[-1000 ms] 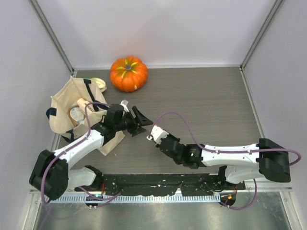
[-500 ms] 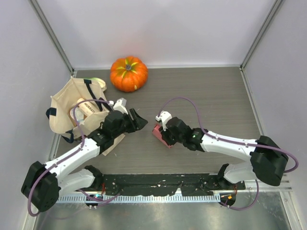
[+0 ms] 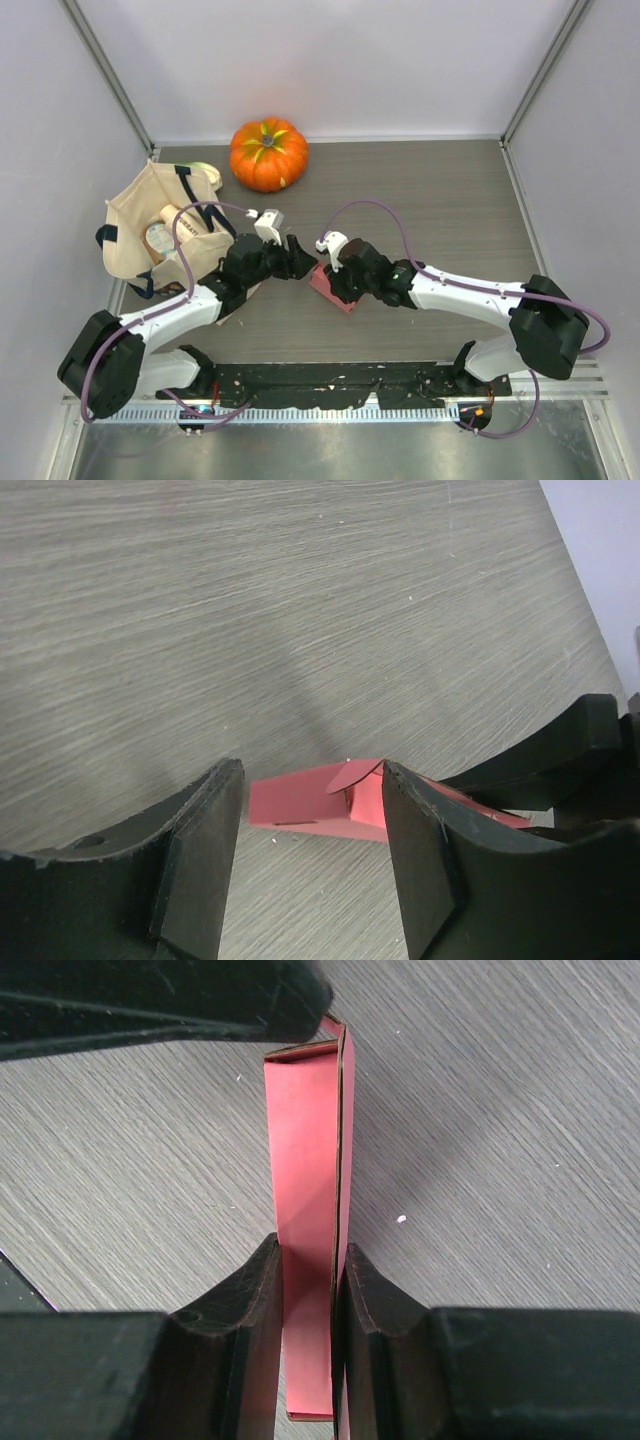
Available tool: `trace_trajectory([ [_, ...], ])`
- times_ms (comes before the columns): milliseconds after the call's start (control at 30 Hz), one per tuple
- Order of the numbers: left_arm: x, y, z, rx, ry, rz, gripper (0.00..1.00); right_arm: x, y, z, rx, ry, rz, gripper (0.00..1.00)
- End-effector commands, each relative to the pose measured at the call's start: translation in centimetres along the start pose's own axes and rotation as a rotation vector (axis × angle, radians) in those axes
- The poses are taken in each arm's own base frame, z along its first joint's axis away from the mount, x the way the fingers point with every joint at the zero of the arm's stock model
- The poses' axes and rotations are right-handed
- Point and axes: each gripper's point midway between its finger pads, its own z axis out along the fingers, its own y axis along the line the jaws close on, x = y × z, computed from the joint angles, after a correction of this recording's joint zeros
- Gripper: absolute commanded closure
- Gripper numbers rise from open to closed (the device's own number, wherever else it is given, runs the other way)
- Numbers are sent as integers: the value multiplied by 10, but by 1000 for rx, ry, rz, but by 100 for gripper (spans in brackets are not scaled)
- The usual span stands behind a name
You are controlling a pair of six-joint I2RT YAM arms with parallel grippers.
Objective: Fold the paper box
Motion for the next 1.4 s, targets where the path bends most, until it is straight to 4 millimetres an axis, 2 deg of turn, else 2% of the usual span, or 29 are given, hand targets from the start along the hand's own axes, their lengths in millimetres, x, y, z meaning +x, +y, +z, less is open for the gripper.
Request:
trace_trajectory([
  [0,-31,-32,6,141,-73,139,42,19,8,1,-42,87,0,72],
  [133,-22,-43,8,210,-39,139,49,18,7,1,-41,83,-8,72],
  [367,-18,-42,9,212,-24,147,55,19,6,2,-33,85,-8,72],
  [600,-11,-41,9,182,15,156,69,17,4,2,-25,75,-11,72],
  [800,-5,-41,4,140,38,182,76,16,4,2,-25,75,-11,72],
  [1167,9,-42,4,119,88,135,78,14,4,6,-21,82,-7,72],
  [1233,11,-44,3,123,92,128,76,14,4,7,-20,85,-4,72],
  [1267,11,-43,3,112,88,130,69,14,4,7,-20,85,-4,72],
  [1367,13,-43,0,100,77,150,66,14,4,8,-20,87,-5,72],
])
